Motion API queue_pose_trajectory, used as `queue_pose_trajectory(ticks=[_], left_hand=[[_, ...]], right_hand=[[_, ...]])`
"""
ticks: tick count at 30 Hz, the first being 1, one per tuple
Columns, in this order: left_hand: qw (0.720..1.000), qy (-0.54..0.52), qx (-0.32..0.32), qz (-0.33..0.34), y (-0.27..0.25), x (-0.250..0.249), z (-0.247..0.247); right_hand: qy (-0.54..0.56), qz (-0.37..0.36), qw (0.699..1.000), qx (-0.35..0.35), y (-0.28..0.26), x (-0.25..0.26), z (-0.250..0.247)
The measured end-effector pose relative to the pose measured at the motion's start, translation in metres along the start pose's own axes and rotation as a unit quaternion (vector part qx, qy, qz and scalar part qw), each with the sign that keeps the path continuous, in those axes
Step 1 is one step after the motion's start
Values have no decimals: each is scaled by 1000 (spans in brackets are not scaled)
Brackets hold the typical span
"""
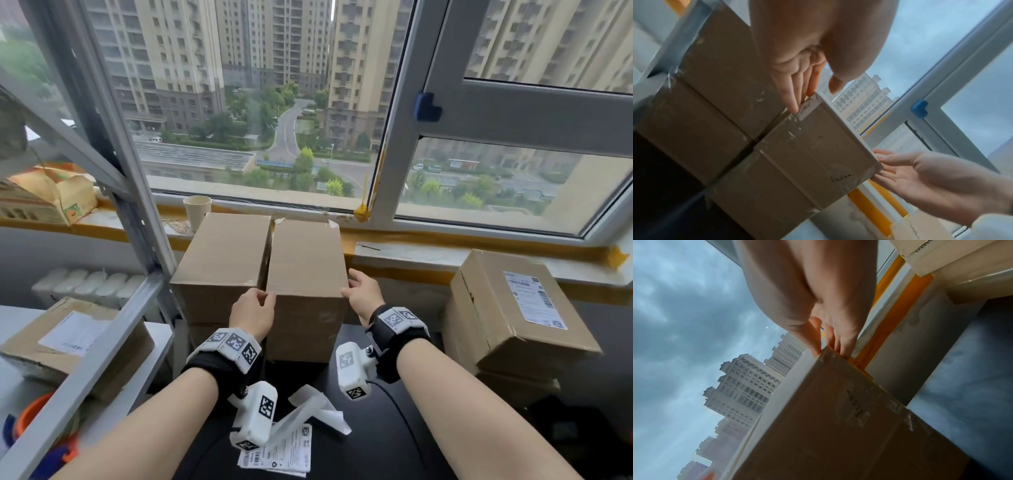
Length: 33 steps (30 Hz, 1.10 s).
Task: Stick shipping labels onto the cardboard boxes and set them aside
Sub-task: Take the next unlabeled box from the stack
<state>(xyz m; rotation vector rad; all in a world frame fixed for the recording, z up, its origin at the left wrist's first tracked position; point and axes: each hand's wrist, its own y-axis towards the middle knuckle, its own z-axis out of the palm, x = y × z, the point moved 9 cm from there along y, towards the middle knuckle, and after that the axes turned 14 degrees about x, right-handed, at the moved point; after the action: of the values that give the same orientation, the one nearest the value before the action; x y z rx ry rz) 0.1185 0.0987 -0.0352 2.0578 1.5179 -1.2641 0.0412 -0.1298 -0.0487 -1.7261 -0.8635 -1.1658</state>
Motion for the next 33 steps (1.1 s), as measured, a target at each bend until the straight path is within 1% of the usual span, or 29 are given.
queue_pose_trajectory(ticks=[3,7,10,12,16,19,23,29,33], left_hand=[[996,-86,-20,23,1,2,3],[989,-134,-30,48,-3,-9,4],[985,-156,-17,76,-9,-29,12],[980,-177,7,92,-8,-38,25],[965,-214,96,115,-9,-54,69],[960,-215,138,114,-25,-67,102],[969,-153,155,119,-46,-72,139],[966,-138,197,93,-50,-42,189],[961,-168,214,47,-59,-21,211]], right_hand=[[39,-7,999,0,0,-6,-5],[81,-31,996,-10,-13,-11,-21],[95,-66,993,-28,-30,-7,-44],[100,-74,992,-35,-44,-8,-62],[88,-66,992,-57,-75,-25,-100],[105,-57,990,-77,-100,-42,-125],[140,-45,986,-84,-133,-69,-150],[159,-12,984,-85,-164,-116,-158],[166,16,982,-86,-173,-145,-161]])
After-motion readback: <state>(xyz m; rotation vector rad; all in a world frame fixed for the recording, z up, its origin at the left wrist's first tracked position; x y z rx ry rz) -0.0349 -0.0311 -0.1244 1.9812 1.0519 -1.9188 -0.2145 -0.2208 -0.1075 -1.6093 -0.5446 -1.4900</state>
